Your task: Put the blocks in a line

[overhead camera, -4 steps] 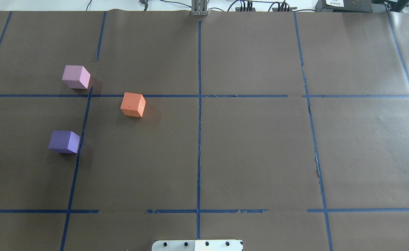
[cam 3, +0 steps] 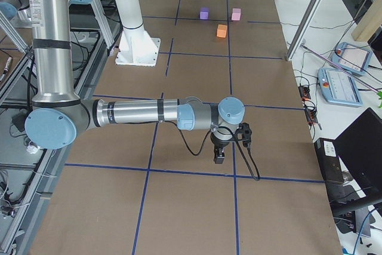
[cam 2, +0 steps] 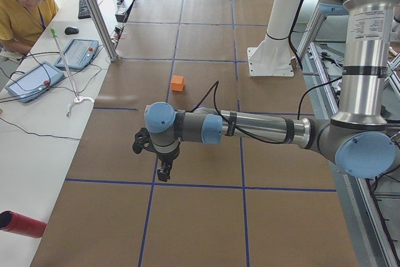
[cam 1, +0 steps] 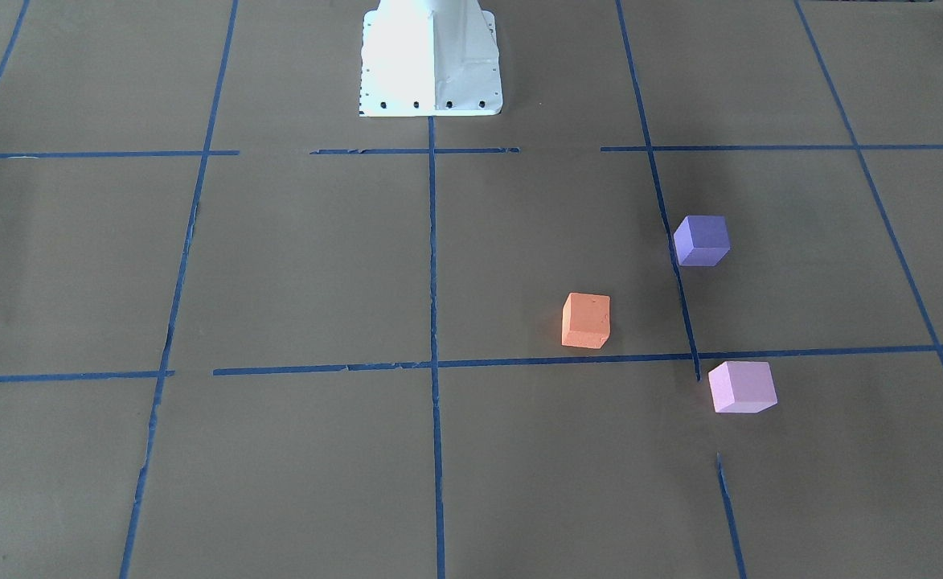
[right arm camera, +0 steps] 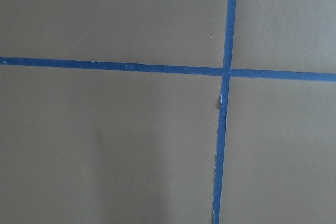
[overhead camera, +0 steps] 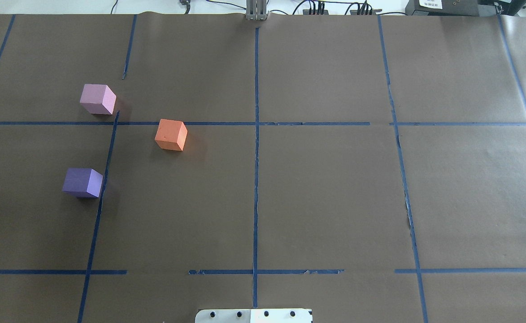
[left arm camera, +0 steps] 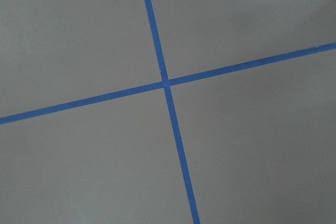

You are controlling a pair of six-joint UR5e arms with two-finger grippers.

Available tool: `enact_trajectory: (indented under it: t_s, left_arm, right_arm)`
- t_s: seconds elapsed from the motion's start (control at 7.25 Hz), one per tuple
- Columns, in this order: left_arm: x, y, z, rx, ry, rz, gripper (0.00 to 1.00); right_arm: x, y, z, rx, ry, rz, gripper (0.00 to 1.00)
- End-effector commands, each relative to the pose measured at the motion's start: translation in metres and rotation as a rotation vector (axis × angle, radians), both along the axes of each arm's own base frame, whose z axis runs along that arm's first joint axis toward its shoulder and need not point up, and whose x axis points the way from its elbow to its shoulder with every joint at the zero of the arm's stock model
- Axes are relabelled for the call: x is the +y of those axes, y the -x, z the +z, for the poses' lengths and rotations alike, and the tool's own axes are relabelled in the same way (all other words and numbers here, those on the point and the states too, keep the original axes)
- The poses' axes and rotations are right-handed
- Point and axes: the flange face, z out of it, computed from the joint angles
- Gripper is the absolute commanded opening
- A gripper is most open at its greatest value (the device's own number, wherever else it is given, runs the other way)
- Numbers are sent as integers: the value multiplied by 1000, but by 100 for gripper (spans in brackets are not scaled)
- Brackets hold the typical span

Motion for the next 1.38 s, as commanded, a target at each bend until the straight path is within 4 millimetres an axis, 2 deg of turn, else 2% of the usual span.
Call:
enact_trajectory:
  t_s: [0.0,0.14,0.28,0.41,0.55,0.69,0.83,0.97,1.1,1.24]
  left_arm:
    - [-36,-47,-60,28,-110,77,100]
    - [-35,-84,-77,48,-94,98,100]
    - [-59,-128,-123,75,-93,88,100]
    - [-61,-195,-165,102,-74,105,100]
    - [-63,-248,-205,153,-130,129,100]
    - [-59,-303,-253,200,-114,111,100]
    - [-48,-374,-292,191,-66,61,100]
    - [-30,-440,-311,178,-47,45,100]
    - [-38,-468,-316,172,6,-29,100]
    - [-33,-503,-313,144,39,-71,100]
  right_arm:
    - [0,0,0,0,0,0,100]
    - [0,0,-1,0,-1,0,100]
    - [0,0,0,0,0,0,100]
    - [0,0,0,0,0,0,100]
    - [0,0,0,0,0,0,100]
    - [0,0,0,0,0,0,100]
    - [0,0,-1,0,-1,0,100]
    - [0,0,-1,0,-1,0,100]
    - [0,0,-1,0,-1,0,100]
    - [0,0,0,0,0,0,100]
